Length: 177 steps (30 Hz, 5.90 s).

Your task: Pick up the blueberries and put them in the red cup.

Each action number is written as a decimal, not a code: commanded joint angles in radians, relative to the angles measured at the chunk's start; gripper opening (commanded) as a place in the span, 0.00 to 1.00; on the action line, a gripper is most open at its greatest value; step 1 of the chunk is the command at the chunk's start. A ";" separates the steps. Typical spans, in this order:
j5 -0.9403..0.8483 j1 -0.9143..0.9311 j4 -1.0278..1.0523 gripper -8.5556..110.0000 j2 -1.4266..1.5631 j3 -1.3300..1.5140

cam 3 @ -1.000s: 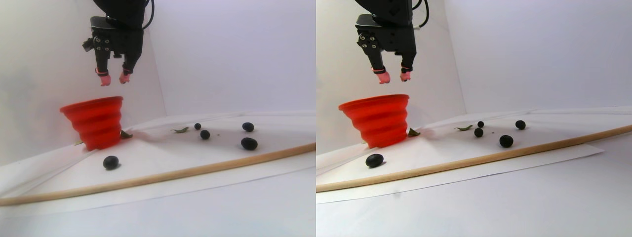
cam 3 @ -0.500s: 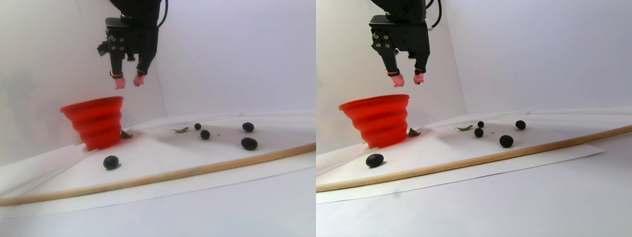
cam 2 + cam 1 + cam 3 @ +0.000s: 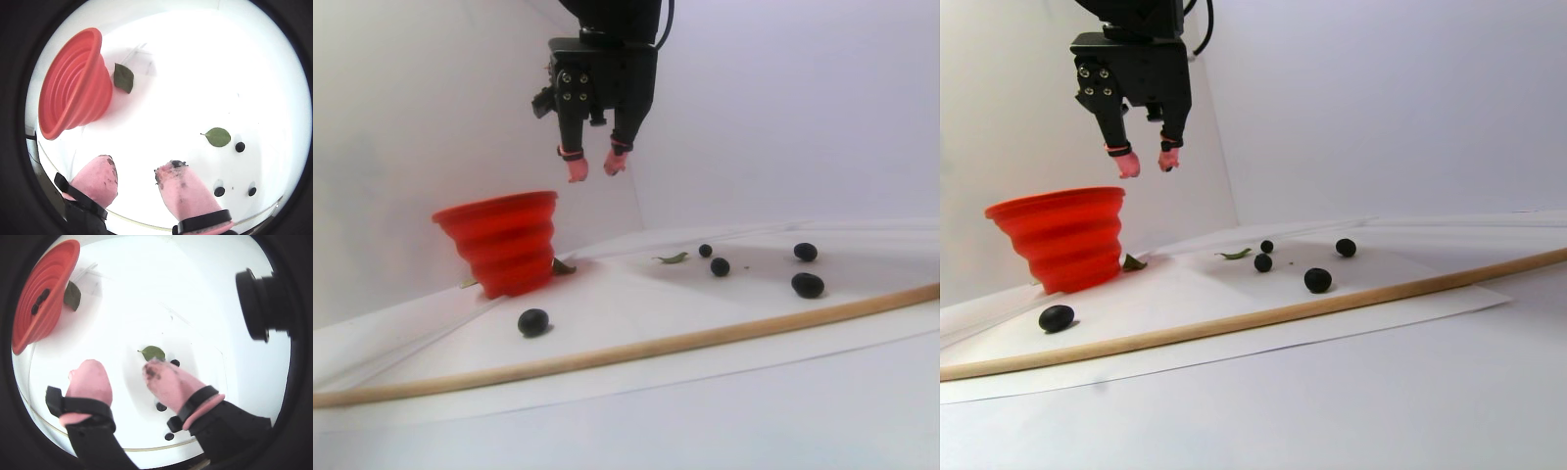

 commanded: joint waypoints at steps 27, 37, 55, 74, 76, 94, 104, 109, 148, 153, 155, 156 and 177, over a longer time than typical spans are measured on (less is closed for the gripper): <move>-0.028 0.166 0.048 0.20 0.095 0.043; -0.023 0.219 0.048 0.20 0.084 0.049; -0.043 0.293 -0.008 0.20 -0.015 0.052; -0.069 0.342 -0.115 0.20 -0.178 0.008; -0.075 0.347 -0.130 0.20 -0.196 0.003; -0.081 0.367 -0.198 0.22 -0.310 -0.058; -0.075 0.359 -0.210 0.22 -0.347 -0.084; -0.080 0.360 -0.218 0.22 -0.367 -0.095; -0.112 0.376 -0.295 0.19 -0.488 -0.100; -0.114 0.373 -0.295 0.19 -0.480 -0.086; -0.114 0.371 -0.295 0.18 -0.477 -0.080; -0.115 0.371 -0.295 0.18 -0.476 -0.077; -0.087 0.310 -0.219 0.16 -0.345 -0.049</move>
